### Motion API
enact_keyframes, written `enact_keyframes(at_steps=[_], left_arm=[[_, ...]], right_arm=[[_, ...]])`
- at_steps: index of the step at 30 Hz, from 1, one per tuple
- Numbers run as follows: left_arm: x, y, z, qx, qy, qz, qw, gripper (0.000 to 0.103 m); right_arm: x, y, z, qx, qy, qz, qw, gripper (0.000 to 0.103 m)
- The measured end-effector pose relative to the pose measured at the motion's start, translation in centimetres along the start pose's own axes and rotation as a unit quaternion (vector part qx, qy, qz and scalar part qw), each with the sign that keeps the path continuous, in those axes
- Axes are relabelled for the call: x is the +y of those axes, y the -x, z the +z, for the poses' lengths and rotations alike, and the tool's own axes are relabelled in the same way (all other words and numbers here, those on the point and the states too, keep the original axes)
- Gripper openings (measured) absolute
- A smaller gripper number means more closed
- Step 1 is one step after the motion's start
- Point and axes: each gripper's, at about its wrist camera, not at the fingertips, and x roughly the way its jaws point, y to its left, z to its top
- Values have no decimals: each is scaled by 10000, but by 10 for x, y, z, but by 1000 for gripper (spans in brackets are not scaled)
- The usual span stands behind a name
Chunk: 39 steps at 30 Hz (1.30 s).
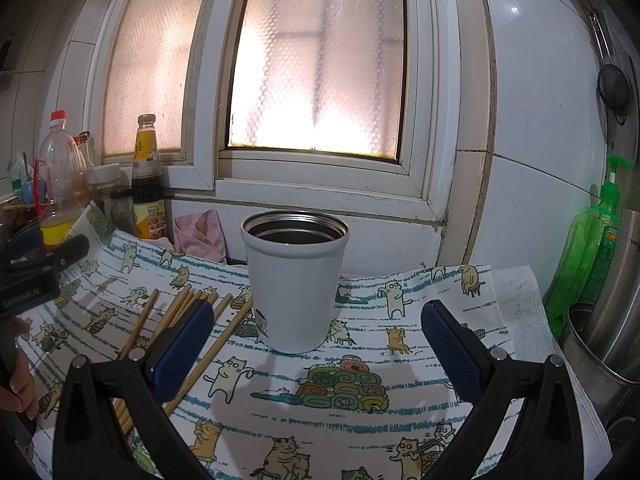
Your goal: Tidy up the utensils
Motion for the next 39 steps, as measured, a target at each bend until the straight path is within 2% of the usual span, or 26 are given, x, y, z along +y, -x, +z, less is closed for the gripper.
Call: enact_keyframes(at_steps=[25, 28, 32, 39], left_arm=[[0, 0, 0, 6, 2, 9, 10000, 103], [2, 0, 0, -4, 31, 147, 9999, 103], [5, -2, 0, 55, 72, 10, 10000, 103], [2, -7, -1, 171, 54, 80, 9998, 103]], right_arm=[[-4, 3, 0, -18, -122, 25, 9999, 103], [-4, 2, 0, 21, -139, -89, 9999, 103], [-7, 5, 1, -35, -186, -292, 9994, 103], [-12, -3, 0, 315, -294, -363, 9984, 103]])
